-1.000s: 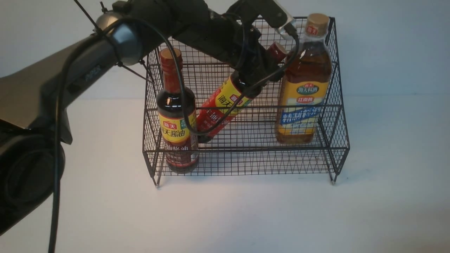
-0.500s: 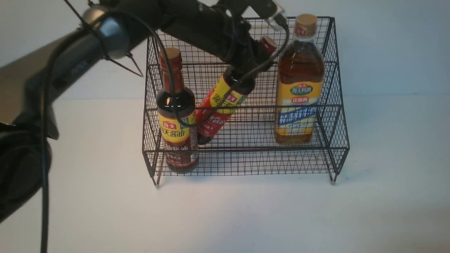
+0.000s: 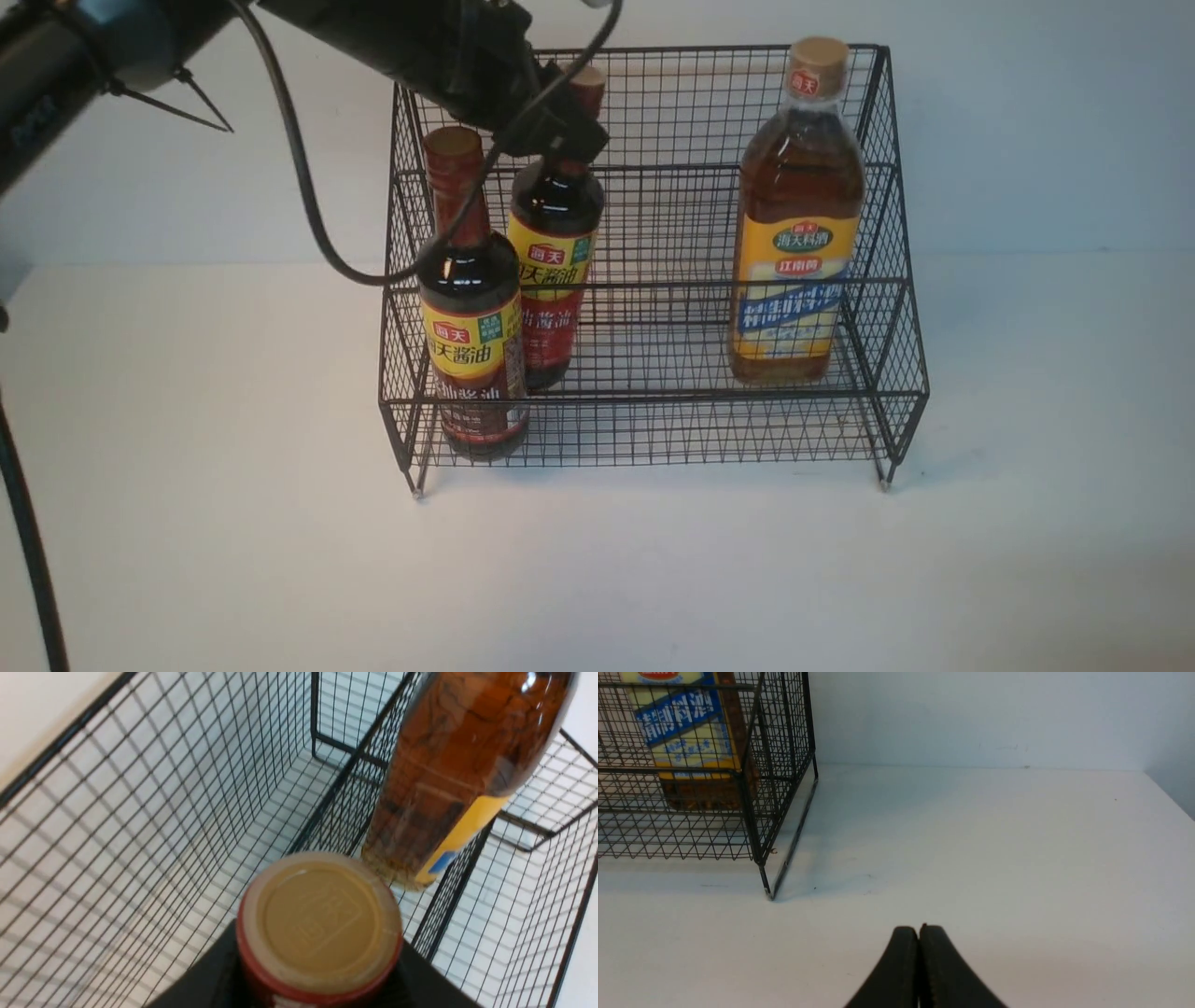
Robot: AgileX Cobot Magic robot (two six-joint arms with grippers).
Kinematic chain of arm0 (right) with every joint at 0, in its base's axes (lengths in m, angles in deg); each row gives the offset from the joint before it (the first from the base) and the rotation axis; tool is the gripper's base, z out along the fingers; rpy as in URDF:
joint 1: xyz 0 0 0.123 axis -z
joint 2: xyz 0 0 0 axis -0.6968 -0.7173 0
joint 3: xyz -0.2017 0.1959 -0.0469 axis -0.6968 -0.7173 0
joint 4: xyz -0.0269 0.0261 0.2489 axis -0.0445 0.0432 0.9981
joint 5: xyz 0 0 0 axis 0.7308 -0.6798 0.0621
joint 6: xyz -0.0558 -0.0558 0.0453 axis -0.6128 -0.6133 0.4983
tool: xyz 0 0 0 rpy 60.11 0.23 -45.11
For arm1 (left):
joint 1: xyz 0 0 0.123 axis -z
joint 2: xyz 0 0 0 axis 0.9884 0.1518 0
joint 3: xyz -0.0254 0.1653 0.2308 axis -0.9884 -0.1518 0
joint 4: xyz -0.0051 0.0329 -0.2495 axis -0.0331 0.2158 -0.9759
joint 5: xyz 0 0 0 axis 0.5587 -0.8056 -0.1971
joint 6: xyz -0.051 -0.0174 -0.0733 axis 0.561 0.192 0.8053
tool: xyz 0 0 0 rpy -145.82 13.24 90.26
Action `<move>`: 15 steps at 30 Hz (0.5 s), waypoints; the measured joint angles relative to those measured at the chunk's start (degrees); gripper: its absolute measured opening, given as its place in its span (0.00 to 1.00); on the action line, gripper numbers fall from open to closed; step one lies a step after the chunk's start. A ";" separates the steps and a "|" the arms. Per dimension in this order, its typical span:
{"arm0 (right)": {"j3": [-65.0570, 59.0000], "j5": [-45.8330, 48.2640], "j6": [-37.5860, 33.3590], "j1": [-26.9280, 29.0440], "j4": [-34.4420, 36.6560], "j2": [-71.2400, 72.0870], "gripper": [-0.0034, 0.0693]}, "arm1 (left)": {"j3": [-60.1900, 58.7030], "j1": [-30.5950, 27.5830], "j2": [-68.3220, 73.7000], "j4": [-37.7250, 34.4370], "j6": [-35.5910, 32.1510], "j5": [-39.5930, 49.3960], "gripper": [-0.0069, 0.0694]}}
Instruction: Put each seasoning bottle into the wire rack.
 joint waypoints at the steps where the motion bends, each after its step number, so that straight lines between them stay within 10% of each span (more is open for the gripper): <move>1: 0.00 0.00 0.00 0.00 0.00 0.00 0.03 | 0.00 0.00 0.00 0.00 0.01 0.12 0.45; 15: 0.00 0.00 0.00 0.00 0.00 0.00 0.03 | 0.00 -2.18 -0.84 2.57 2.73 1.84 0.45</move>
